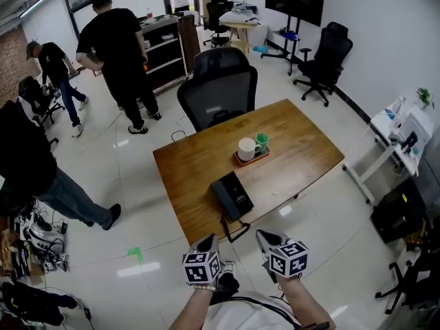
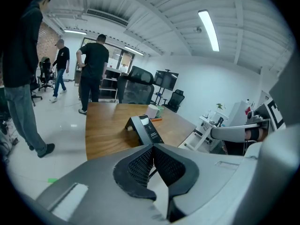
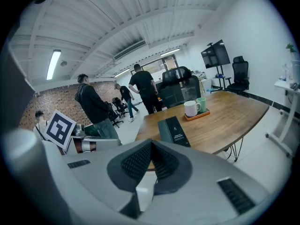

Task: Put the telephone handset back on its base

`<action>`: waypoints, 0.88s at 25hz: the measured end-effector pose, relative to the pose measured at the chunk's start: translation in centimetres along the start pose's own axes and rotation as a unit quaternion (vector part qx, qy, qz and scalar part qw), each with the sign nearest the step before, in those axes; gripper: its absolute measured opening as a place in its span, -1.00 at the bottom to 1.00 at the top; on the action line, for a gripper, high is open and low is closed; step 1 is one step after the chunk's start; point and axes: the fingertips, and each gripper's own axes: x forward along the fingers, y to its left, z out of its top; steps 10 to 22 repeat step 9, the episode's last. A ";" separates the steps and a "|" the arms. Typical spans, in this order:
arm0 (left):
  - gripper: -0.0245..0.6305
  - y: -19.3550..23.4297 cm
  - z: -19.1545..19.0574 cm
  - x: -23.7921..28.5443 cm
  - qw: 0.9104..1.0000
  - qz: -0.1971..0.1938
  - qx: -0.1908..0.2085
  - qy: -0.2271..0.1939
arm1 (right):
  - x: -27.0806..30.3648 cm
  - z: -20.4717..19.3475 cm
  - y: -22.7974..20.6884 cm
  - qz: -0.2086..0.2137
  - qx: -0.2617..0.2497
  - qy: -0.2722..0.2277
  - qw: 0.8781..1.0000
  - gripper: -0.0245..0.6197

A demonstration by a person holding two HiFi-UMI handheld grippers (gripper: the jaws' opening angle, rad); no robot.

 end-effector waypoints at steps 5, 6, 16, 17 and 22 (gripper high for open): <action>-0.93 -0.3 -0.3 -0.5 1.000 0.003 -0.001 -0.002 | -0.6 -0.3 0.3 0.003 -0.004 -0.001 1.000 -0.91; -0.93 -0.4 -0.3 -0.6 1.000 0.003 -0.001 -0.002 | -0.7 -0.3 0.2 0.003 -0.004 -0.001 1.000 -0.91; -0.93 -0.8 -0.4 -0.7 1.000 0.003 0.000 -0.002 | -1.1 -0.5 0.0 0.003 -0.002 -0.002 1.000 -0.91; -0.93 -0.8 -0.4 -0.7 1.000 0.003 0.000 -0.002 | -1.1 -0.5 0.0 0.003 -0.002 -0.002 1.000 -0.91; -0.93 -0.8 -0.4 -0.7 1.000 0.003 0.000 -0.002 | -1.1 -0.5 0.0 0.003 -0.002 -0.002 1.000 -0.91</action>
